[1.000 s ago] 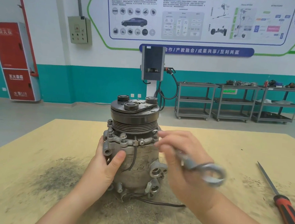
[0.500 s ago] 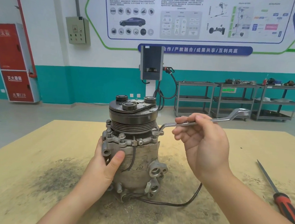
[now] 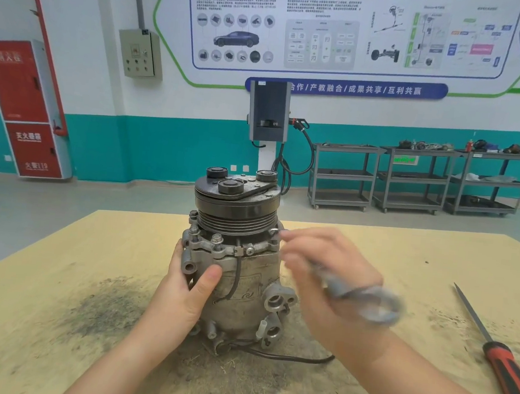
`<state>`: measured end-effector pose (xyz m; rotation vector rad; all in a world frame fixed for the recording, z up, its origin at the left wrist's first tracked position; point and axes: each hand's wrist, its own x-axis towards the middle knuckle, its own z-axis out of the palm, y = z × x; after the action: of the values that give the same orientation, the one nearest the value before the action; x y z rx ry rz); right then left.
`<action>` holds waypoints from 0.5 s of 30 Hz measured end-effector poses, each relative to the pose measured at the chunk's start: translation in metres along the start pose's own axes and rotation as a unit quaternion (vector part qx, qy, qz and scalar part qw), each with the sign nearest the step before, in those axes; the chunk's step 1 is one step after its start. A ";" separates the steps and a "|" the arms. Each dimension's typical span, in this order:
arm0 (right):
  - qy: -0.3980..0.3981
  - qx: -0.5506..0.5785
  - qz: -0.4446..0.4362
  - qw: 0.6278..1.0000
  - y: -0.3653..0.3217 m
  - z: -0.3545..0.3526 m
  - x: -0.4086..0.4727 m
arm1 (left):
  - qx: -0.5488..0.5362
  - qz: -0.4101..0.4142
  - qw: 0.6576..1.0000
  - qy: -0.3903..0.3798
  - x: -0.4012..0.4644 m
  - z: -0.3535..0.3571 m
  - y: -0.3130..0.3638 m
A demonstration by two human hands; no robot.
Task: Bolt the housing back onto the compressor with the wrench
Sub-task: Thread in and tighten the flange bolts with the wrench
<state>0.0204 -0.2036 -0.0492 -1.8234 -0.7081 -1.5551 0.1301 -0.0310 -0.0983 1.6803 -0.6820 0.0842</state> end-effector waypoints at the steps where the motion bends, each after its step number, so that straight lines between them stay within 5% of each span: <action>1: -0.048 -0.063 -0.041 0.996 -0.003 0.001 0.001 | 0.001 -0.003 1.000 0.005 0.001 0.000 -0.001; 5: -0.068 -0.097 -0.039 0.992 -0.013 0.003 0.011 | -0.037 -0.068 0.997 0.028 0.003 -0.003 -0.003; 7: 0.012 0.025 0.092 0.995 -0.017 -0.002 0.023 | -0.064 -0.080 0.994 0.026 0.004 -0.006 -0.003; 11: 0.159 0.249 0.380 0.877 -0.010 -0.016 0.041 | -0.093 -0.084 0.992 0.018 0.005 -0.008 -0.002; 15: 0.183 0.322 0.488 0.790 0.003 -0.016 0.043 | -0.101 -0.081 0.991 0.017 0.005 -0.009 0.002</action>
<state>0.0191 -0.2182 -0.0055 -1.0015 -0.0142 -0.7548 0.1361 -0.0251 -0.0919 1.5293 -0.5091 -0.0695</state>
